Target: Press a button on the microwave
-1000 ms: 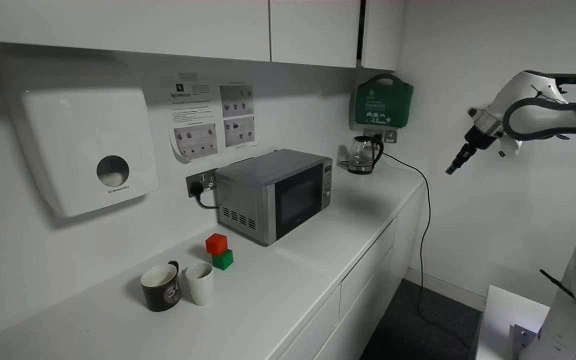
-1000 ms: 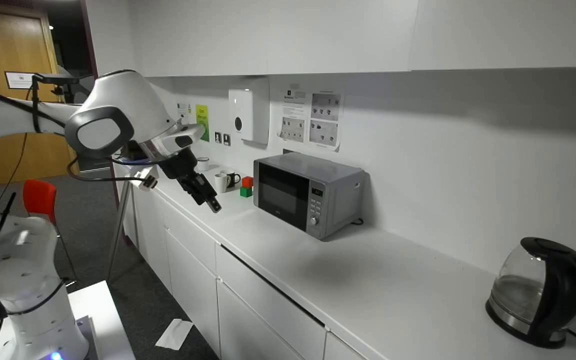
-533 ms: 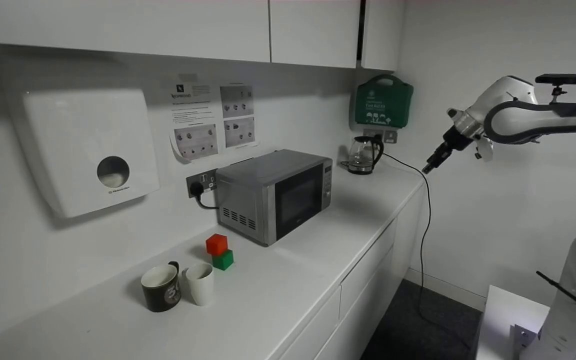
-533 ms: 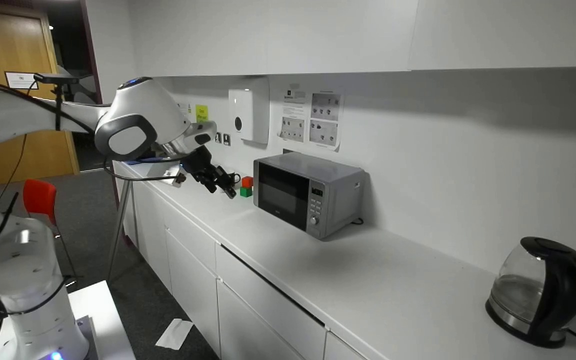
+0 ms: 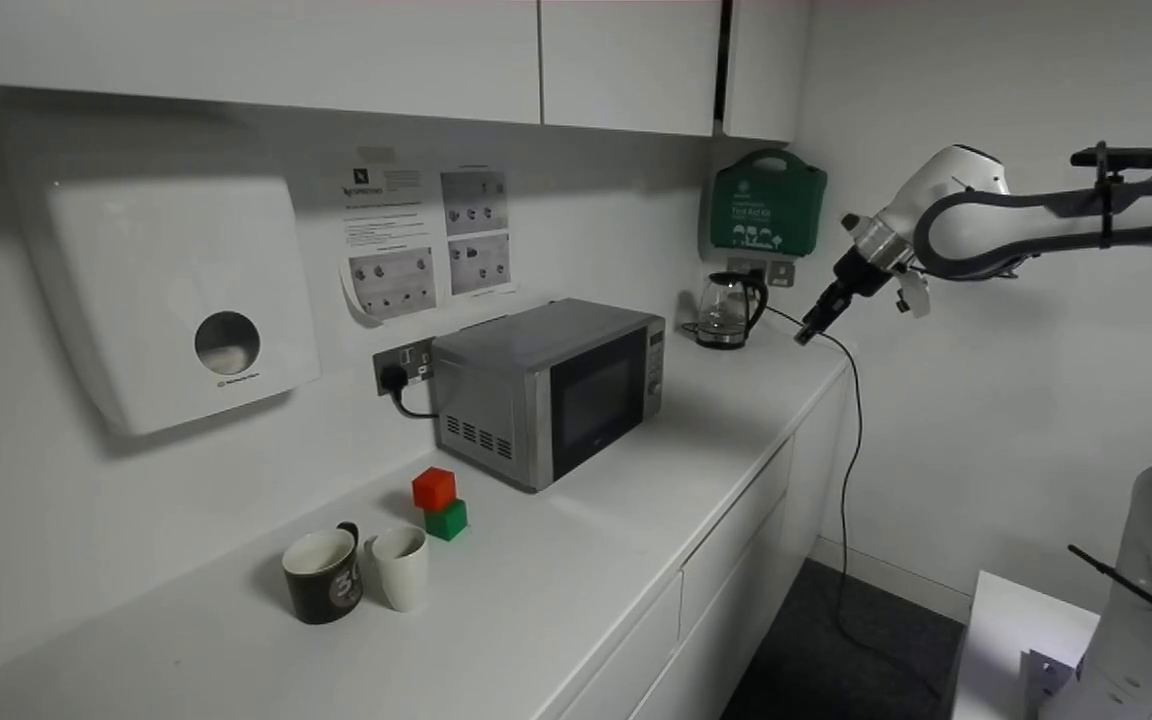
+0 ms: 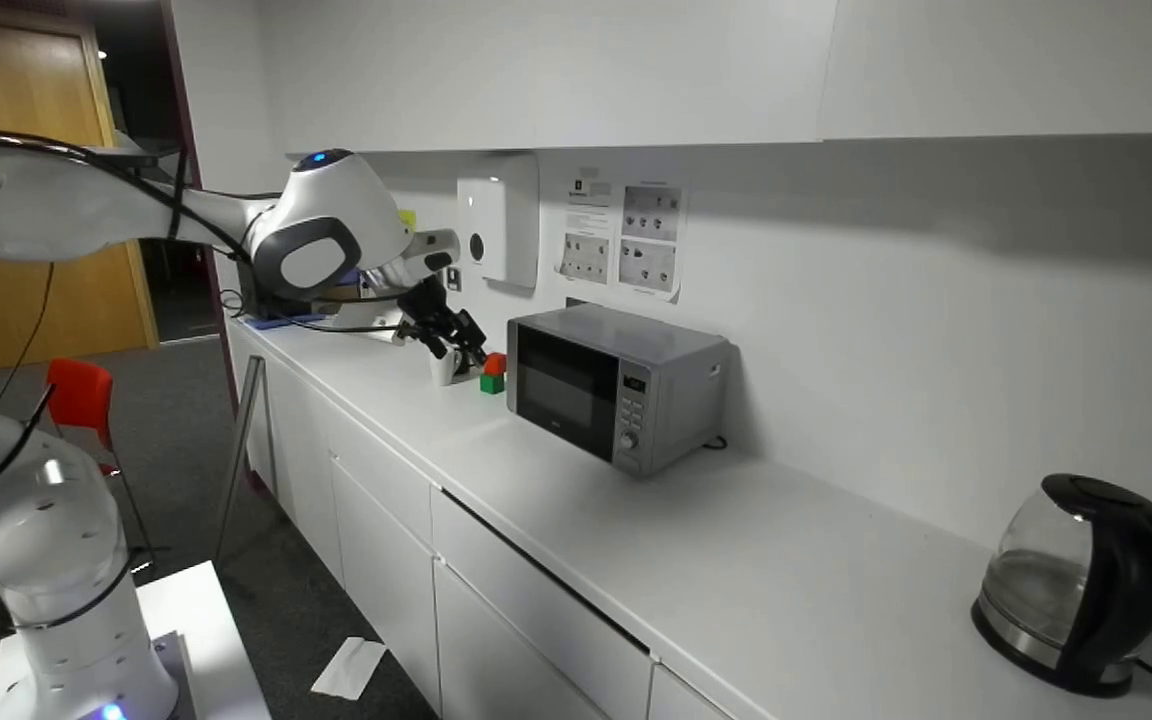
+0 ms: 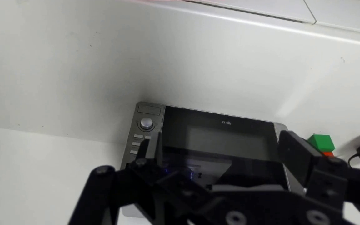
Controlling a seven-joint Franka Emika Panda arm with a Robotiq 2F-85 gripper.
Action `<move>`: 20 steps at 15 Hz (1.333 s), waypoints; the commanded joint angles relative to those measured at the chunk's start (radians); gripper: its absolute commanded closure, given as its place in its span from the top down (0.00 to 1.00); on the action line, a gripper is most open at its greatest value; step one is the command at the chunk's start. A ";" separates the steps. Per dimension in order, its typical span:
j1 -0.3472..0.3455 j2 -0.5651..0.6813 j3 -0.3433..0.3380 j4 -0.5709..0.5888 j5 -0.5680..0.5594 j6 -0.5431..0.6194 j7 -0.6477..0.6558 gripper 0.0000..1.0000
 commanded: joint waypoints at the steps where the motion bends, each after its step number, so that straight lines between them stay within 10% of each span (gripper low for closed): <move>1: -0.029 0.023 0.030 0.010 0.039 -0.002 -0.018 1.00; 20: -0.029 0.047 0.039 0.024 0.052 -0.002 -0.017 1.00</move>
